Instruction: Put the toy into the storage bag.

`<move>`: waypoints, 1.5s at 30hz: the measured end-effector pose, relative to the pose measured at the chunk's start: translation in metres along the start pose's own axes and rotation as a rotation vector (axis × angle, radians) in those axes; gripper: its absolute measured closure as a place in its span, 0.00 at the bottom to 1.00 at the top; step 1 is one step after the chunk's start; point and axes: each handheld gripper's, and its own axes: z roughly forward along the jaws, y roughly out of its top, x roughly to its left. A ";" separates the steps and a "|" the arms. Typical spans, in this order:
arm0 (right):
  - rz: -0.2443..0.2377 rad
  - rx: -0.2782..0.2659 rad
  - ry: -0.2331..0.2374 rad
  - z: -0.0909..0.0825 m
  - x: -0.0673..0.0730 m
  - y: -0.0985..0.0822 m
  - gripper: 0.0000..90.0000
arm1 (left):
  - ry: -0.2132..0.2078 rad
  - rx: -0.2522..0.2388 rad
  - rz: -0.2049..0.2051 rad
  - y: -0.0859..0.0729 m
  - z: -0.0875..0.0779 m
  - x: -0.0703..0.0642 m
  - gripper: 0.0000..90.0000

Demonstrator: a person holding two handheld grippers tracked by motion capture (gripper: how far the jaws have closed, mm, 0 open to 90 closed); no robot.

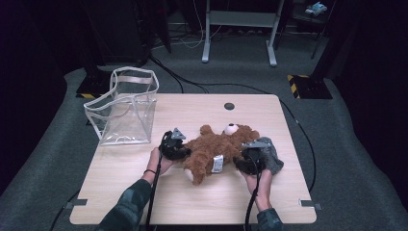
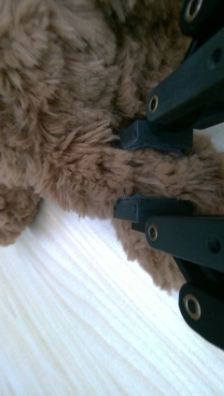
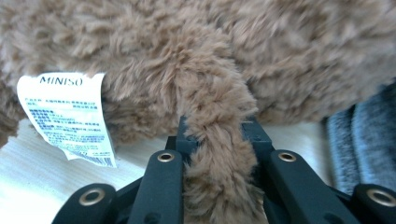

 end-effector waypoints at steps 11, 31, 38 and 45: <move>-0.057 -0.040 -0.035 -0.016 -0.002 0.021 0.84 | 0.023 -0.114 0.011 0.009 -0.035 -0.007 0.83; -0.146 -0.083 -0.072 -0.016 0.001 0.063 0.85 | 0.087 -0.228 0.073 0.011 -0.090 -0.037 0.83; -0.172 -0.074 -0.057 -0.003 0.005 0.063 0.85 | 0.098 -0.217 0.075 0.001 -0.096 -0.047 0.84; -0.172 -0.014 -0.039 0.017 0.001 0.050 0.85 | 0.080 -0.163 0.068 -0.011 -0.090 -0.070 0.83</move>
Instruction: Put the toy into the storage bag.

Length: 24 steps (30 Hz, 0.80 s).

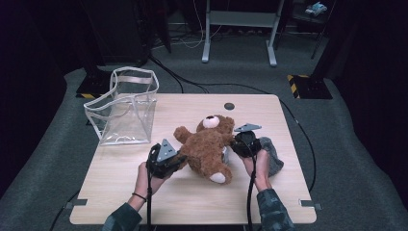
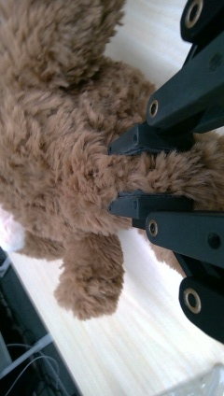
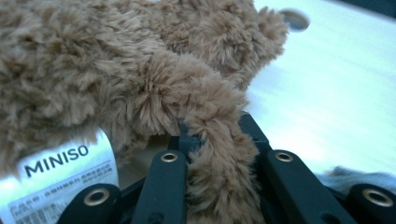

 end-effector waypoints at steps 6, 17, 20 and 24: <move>0.018 0.038 0.029 0.015 0.000 -0.012 0.80 | -0.014 0.076 -0.076 -0.020 0.012 -0.012 0.79; 0.068 -0.016 0.049 -0.008 -0.006 -0.026 0.33 | -0.030 0.036 -0.226 -0.023 -0.007 0.005 0.39; 0.083 -0.024 0.038 -0.016 -0.008 -0.032 0.26 | -0.027 0.033 -0.234 -0.014 -0.011 0.012 0.34; 0.132 -0.026 0.008 -0.034 -0.017 -0.052 0.12 | -0.024 0.036 -0.241 -0.001 -0.009 0.020 0.23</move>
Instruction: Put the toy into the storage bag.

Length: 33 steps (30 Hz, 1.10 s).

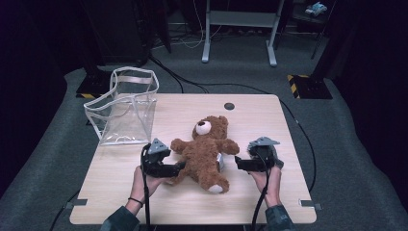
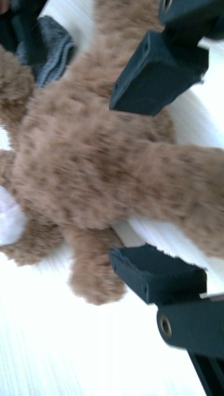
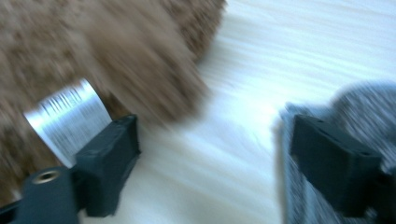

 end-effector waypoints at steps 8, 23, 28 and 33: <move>0.060 -0.001 -0.065 -0.018 -0.030 -0.048 0.00 | -0.014 0.064 -0.052 0.033 0.027 0.012 0.08; 0.119 0.033 -0.186 -0.019 -0.078 -0.095 0.00 | -0.041 0.178 -0.139 0.066 0.075 0.026 0.01; 0.124 0.044 -0.203 -0.014 -0.087 -0.100 0.00 | -0.043 0.209 -0.154 0.071 0.089 0.030 0.00; 0.121 0.035 -0.204 -0.010 -0.090 -0.105 0.00 | -0.050 0.225 -0.178 0.076 0.100 0.035 0.00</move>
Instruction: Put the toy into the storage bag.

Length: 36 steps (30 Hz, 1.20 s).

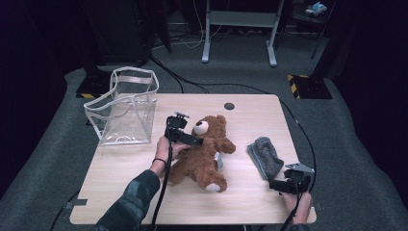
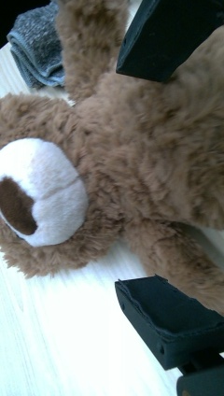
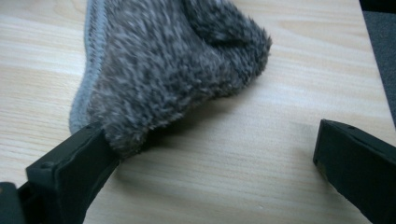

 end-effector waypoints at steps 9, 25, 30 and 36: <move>-0.025 -0.012 0.013 0.001 -0.002 -0.001 0.00 | -0.029 0.015 -0.025 0.010 0.013 -0.004 0.00; -0.029 -0.016 0.009 0.001 -0.001 -0.001 0.00 | -0.038 0.071 -0.059 0.023 0.042 -0.011 0.00; -0.032 -0.013 0.009 0.001 0.000 -0.001 0.00 | -0.013 0.100 -0.052 0.024 0.052 -0.014 0.00; -0.041 -0.021 0.006 0.001 0.001 -0.001 0.01 | -0.016 0.116 -0.096 0.018 0.064 -0.006 0.00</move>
